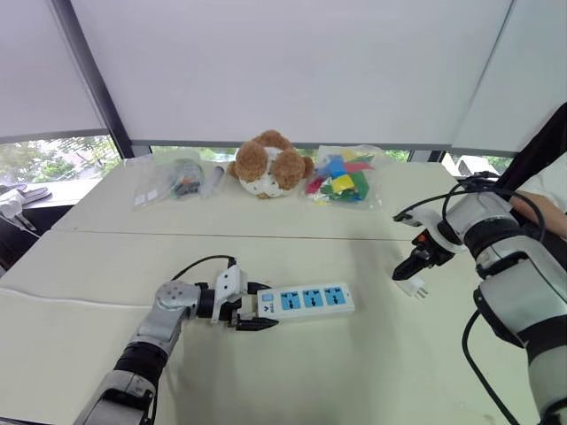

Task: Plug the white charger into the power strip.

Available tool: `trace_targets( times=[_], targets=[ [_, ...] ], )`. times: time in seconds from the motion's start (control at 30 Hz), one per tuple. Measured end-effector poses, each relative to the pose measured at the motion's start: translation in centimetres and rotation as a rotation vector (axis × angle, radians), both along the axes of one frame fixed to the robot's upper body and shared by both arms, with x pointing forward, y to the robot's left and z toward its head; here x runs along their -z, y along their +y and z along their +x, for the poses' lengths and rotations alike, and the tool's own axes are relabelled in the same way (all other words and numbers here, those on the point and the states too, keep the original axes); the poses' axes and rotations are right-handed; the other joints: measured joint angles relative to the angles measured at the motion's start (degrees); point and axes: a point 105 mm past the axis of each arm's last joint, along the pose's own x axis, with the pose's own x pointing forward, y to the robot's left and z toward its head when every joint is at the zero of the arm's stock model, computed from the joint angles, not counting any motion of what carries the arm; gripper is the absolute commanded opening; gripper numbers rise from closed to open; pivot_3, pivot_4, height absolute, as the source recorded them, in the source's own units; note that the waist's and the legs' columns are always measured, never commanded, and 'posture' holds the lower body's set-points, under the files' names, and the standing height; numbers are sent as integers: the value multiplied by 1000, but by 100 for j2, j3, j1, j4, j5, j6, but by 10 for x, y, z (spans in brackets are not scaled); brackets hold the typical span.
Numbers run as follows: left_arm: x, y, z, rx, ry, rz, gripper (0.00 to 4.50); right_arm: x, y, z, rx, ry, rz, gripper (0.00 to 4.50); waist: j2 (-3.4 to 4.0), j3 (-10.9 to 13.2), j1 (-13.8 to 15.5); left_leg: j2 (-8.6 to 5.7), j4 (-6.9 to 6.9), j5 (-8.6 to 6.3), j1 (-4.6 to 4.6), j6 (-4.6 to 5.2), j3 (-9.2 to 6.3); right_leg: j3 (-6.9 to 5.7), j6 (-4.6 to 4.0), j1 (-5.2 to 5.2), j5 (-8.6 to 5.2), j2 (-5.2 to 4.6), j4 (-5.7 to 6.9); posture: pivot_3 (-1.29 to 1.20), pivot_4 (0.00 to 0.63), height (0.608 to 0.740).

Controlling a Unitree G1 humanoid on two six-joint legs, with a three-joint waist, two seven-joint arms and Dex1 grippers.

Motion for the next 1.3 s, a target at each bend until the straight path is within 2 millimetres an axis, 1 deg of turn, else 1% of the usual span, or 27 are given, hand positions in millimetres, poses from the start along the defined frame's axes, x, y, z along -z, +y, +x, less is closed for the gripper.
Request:
trace_targets(
  times=[0.2, 0.43, 0.53, 0.6, 0.63, 0.67, 0.7, 0.73, 0.87, 1.03, 1.13, 1.3],
  targets=[
    [2, 0, -2, -30, -4, -11, 3026, 8, 2, 2, -23, 10, -39, 4500, 35, -19, -10, 0, 0, 2, 7, -4, -1, 0, 0, 5, 0, 1, 9, 0, 150, 739],
    [4, -1, -3, -50, -12, -23, 3026, 14, 10, 8, -14, -18, -36, 4500, 41, -23, 5, -2, 2, 4, 9, -8, -2, 1, 3, 10, 2, 0, 9, 0, 150, 739],
    [4, -1, -4, -56, -15, -25, 3026, 15, 11, 10, -9, -32, -38, 3633, 42, -23, 1, -3, 2, 4, 9, -8, -2, 1, 3, 11, 2, -1, 9, 0, 150, 739],
    [4, 0, -5, -62, -18, -26, 3026, 17, 11, 10, -10, -33, -49, 2647, 42, -24, -1, -3, 2, 4, 11, -8, -2, 1, 3, 12, 2, 0, 9, 0, 150, 739],
    [4, 0, -5, -64, -18, -27, 3026, 20, 11, 10, -12, -29, -54, 2041, 43, -24, -1, -3, 2, 4, 13, -8, -2, 1, 3, 14, 2, 0, 9, 0, 150, 739],
    [4, 0, -5, -67, -18, -27, 3026, 24, 12, 10, -19, -20, -60, 1545, 43, -24, -2, -3, 2, 4, 14, -8, -2, 1, 3, 16, 2, 0, 9, 0, 150, 739],
    [5, 0, -4, -69, -18, -28, 3026, 25, 12, 9, -26, -19, -63, 912, 44, -25, -1, -3, 3, 5, 14, -8, -2, 1, 3, 17, 2, 0, 9, 0, 150, 739],
    [5, 0, -4, -74, -18, -30, 3026, 25, 12, 10, -32, -19, -67, 767, 45, -25, -1, -4, 3, 5, 18, -8, -3, 0, 3, 22, 2, -1, 8, 0, 150, 739],
    [6, 0, -3, -87, -20, -33, 3026, 27, 12, 9, -54, -10, -85, 785, 45, -26, -4, -4, 3, 5, 37, -9, -4, 1, 4, 41, 2, 0, 8, 0, 150, 739],
    [8, -1, -1, -93, -12, -39, 3026, 29, 12, 7, -76, 4, -92, 785, 46, -25, -7, -5, 2, 5, 83, -9, -3, 2, 4, 86, 2, 0, 7, 0, 150, 739],
    [9, -1, -1, -93, -5, -40, 3026, 28, 15, 5, -103, 18, -71, 785, 46, -25, -5, -5, 1, 5, 88, -9, -4, 2, 4, 91, 2, 0, 7, 0, 150, 739],
    [8, -1, 1, -78, 8, -41, 3026, 15, 21, 5, -124, 17, -10, 785, 46, -25, 1, -6, 1, 5, 88, -9, -4, 2, 4, 92, 2, -1, 7, 0, 150, 739]
  ],
)
